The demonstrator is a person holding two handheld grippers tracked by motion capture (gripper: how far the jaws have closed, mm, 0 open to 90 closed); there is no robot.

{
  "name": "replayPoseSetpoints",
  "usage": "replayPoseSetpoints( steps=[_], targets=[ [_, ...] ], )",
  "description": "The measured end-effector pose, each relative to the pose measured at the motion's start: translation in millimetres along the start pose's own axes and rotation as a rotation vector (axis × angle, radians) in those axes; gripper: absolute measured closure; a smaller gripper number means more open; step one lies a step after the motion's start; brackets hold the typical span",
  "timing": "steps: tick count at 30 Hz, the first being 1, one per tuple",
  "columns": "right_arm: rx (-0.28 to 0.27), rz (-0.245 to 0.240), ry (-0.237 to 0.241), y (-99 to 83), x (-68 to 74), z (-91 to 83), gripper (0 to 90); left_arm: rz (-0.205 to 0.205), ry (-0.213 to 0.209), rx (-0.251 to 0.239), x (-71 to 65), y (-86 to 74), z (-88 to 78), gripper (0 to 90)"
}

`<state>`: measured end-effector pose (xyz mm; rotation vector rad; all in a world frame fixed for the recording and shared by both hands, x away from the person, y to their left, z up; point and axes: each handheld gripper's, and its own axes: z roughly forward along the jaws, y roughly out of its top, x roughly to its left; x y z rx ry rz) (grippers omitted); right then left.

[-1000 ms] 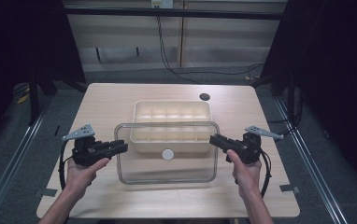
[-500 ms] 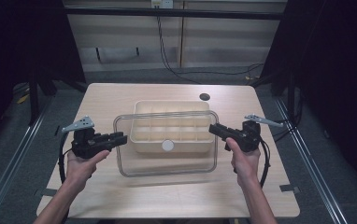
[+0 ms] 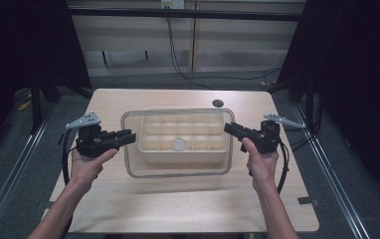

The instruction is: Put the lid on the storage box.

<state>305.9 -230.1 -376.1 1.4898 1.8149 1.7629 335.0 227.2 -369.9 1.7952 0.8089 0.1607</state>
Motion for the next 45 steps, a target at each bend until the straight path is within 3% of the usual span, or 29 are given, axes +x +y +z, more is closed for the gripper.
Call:
replayPoseSetpoints(
  steps=[8, 12, 14, 19, 29, 38, 45],
  targets=[
    [-0.005, -0.008, -0.018, 11.4, -2.0, 3.2, 68.0, -0.007, 0.016, -0.006, 3.0, 9.3, 6.4, 67.7],
    [-0.017, -0.011, -0.019, 17.2, -2.0, 4.4, 68.0, 0.006, 0.024, -0.003, 4.2, 16.5, 7.5, 67.1],
    [-0.023, -0.013, -0.023, 22.9, -1.3, 6.6, 68.0, 0.034, 0.045, 0.019, 4.3, 22.7, 8.3, 66.3],
    [-0.033, -0.012, -0.018, 27.6, -1.4, 11.2, 68.0, 0.037, 0.056, 0.012, 6.7, 29.2, 6.9, 66.3],
    [-0.037, 0.011, -0.039, 34.3, -9.1, 23.5, 69.6, -0.002, 0.064, 0.002, 18.7, 26.6, 17.9, 66.0],
    [-0.036, 0.031, -0.065, 38.6, -22.2, 29.8, 70.7, 0.000, 0.073, -0.001, 27.7, 43.9, 31.8, 66.1],
    [-0.031, 0.050, -0.085, 40.5, -34.5, 34.6, 70.8, -0.014, 0.077, 0.004, 33.7, 47.8, 47.1, 65.4]
  ],
)
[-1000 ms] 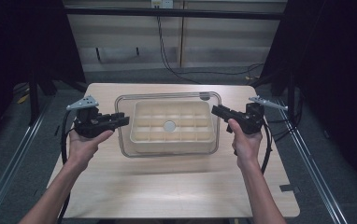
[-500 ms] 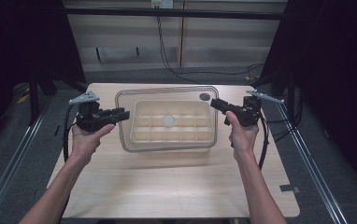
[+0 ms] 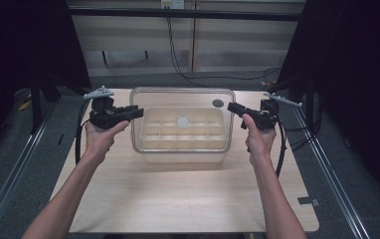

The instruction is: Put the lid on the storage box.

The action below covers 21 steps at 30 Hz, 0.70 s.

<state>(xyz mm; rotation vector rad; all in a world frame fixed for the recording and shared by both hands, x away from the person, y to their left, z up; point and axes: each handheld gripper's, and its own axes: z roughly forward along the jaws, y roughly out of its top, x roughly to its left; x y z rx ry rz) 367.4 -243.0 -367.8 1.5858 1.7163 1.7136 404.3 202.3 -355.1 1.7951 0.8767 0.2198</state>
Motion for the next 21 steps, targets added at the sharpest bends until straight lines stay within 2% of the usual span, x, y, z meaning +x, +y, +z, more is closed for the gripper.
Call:
replayPoseSetpoints(
  steps=[7, 9, 12, 16, 17, 21],
  targets=[
    [0.011, 0.015, -0.011, 1.4, -8.0, 8.9, 71.6, -0.022, 0.015, 0.015, 8.0, -0.2, 12.6, 62.1],
    [0.012, 0.019, -0.017, 0.7, -10.9, 12.3, 71.6, -0.045, 0.014, 0.015, 12.4, -0.7, 18.6, 61.5],
    [0.017, 0.024, -0.025, 0.5, -14.2, 17.6, 71.6, -0.058, 0.016, 0.026, 17.3, -1.7, 23.2, 60.7],
    [0.030, 0.019, -0.030, 1.4, -15.9, 22.4, 71.6, -0.079, 0.007, 0.036, 23.9, -4.0, 28.0, 59.4],
    [0.040, 0.008, -0.044, 1.8, -16.8, 27.6, 71.2, -0.090, 0.010, 0.059, 27.3, -4.4, 32.0, 58.6],
    [0.056, 0.002, -0.062, 2.2, -18.2, 34.8, 70.6, -0.103, 0.002, 0.074, 36.0, -5.7, 38.4, 56.9]
  ],
)
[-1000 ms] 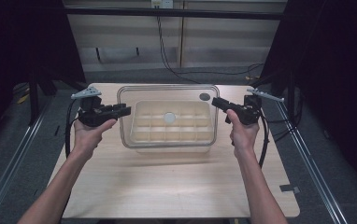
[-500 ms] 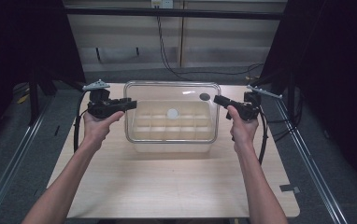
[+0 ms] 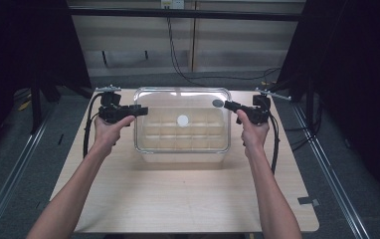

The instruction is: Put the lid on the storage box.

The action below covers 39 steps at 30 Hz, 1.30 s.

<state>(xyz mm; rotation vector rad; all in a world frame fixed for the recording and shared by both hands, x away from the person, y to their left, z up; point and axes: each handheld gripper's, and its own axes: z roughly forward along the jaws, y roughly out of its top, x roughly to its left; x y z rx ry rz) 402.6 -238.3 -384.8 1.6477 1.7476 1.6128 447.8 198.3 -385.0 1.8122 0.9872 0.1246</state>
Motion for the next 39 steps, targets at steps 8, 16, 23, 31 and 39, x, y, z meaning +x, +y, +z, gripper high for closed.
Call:
replayPoseSetpoints(
  steps=[8, 16, 23, 31, 39],
  targets=[
    [0.019, 0.014, -0.032, -4.3, -8.4, 14.9, 67.9, -0.039, 0.003, 0.008, 12.6, -5.6, 15.1, 54.6],
    [0.038, 0.045, -0.049, -10.9, -17.9, 29.3, 65.2, -0.043, 0.022, 0.036, 17.7, -9.0, 25.1, 50.9],
    [0.064, 0.048, -0.066, -14.1, -21.8, 36.6, 62.5, -0.046, 0.032, 0.066, 18.9, -13.2, 33.7, 45.7],
    [0.122, -0.001, -0.097, -19.6, -26.8, 47.5, 56.5, -0.079, 0.033, 0.070, 25.3, -20.9, 42.9, 44.5],
    [0.142, -0.016, -0.112, -23.4, -28.8, 52.5, 54.5, -0.099, 0.024, 0.081, 31.6, -26.7, 46.1, 44.7]
  ],
)
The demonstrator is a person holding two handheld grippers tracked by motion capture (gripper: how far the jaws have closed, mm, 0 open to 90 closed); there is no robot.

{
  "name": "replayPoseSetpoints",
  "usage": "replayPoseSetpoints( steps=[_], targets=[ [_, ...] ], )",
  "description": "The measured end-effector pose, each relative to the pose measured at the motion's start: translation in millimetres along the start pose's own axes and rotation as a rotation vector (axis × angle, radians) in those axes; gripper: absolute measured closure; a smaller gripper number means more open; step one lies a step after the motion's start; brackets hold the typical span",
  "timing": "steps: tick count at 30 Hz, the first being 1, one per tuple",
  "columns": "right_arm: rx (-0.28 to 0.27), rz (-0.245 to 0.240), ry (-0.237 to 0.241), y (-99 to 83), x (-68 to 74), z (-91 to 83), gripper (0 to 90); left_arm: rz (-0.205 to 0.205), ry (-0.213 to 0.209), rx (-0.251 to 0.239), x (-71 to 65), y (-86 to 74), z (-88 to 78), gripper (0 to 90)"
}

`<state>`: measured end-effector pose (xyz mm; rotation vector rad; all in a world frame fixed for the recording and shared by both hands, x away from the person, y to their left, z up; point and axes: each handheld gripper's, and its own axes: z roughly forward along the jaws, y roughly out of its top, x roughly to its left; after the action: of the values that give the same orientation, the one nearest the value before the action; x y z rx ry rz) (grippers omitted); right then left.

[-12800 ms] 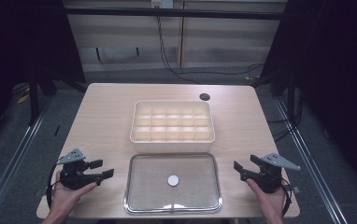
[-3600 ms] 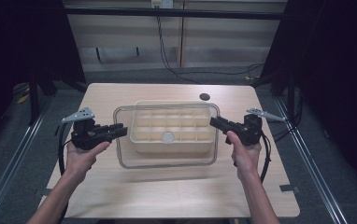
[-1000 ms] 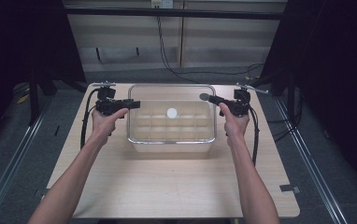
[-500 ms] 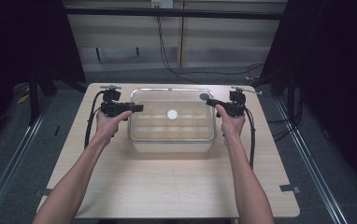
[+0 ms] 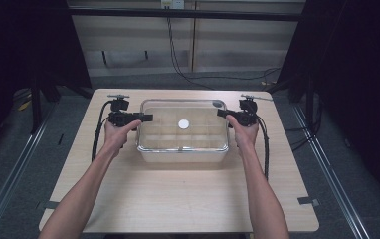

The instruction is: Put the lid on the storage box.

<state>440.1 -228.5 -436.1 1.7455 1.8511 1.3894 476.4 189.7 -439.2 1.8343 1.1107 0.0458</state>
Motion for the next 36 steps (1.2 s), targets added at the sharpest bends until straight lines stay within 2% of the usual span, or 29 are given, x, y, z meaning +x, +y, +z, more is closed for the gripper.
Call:
replayPoseSetpoints(
  steps=[4, 8, 9, 10, 11, 15, 18, 24, 27, 29, 31, 34, 36],
  targets=[
    [0.007, -0.003, -0.009, -1.3, 0.0, 2.2, 53.3, -0.001, -0.010, 0.000, 2.5, -1.1, -0.4, 45.6],
    [0.015, 0.001, -0.017, -2.2, 0.0, 4.2, 52.6, 0.014, 0.022, -0.003, 1.1, -2.1, -0.3, 45.5],
    [0.019, -0.003, -0.026, -3.1, -0.1, 5.3, 52.4, 0.026, 0.037, 0.013, 2.9, -3.6, -0.2, 45.5],
    [0.019, -0.003, -0.026, -3.1, -0.1, 5.3, 52.4, 0.026, 0.037, 0.013, 2.9, -3.6, -0.2, 46.0],
    [0.024, -0.003, -0.036, -4.2, -0.4, 6.7, 52.0, 0.010, 0.028, 0.013, 5.9, -6.6, 0.9, 46.6],
    [0.033, 0.007, -0.049, -9.8, -4.0, 11.7, 51.2, 0.007, 0.029, 0.018, 7.7, -9.5, 2.3, 46.5],
    [0.022, 0.020, -0.033, -13.6, -6.8, 13.9, 51.2, -0.001, 0.017, 0.021, 10.2, -10.4, 2.5, 46.5],
    [0.021, 0.011, -0.039, -13.8, -5.5, 14.2, 50.2, -0.004, 0.021, 0.025, 8.2, -11.1, 1.6, 46.4],
    [0.020, -0.009, -0.056, -14.0, -4.4, 12.3, 49.5, 0.002, 0.008, 0.034, 5.9, -13.5, 1.0, 44.5],
    [0.031, -0.011, -0.053, -13.5, -3.7, 10.6, 46.7, 0.030, 0.009, 0.048, 3.1, -14.2, 1.1, 40.2],
    [0.018, 0.004, -0.026, -13.4, -5.1, 8.0, 44.9, 0.036, 0.015, 0.051, 1.3, -14.1, 0.7, 37.7],
    [0.019, -0.005, -0.043, -13.3, -4.4, 2.7, 42.4, 0.031, 0.008, 0.049, 0.6, -14.9, -2.7, 35.0],
    [0.015, -0.013, -0.033, -13.0, -3.5, -1.5, 41.5, 0.033, 0.006, 0.041, 0.3, -16.2, -5.7, 34.5]
  ],
)
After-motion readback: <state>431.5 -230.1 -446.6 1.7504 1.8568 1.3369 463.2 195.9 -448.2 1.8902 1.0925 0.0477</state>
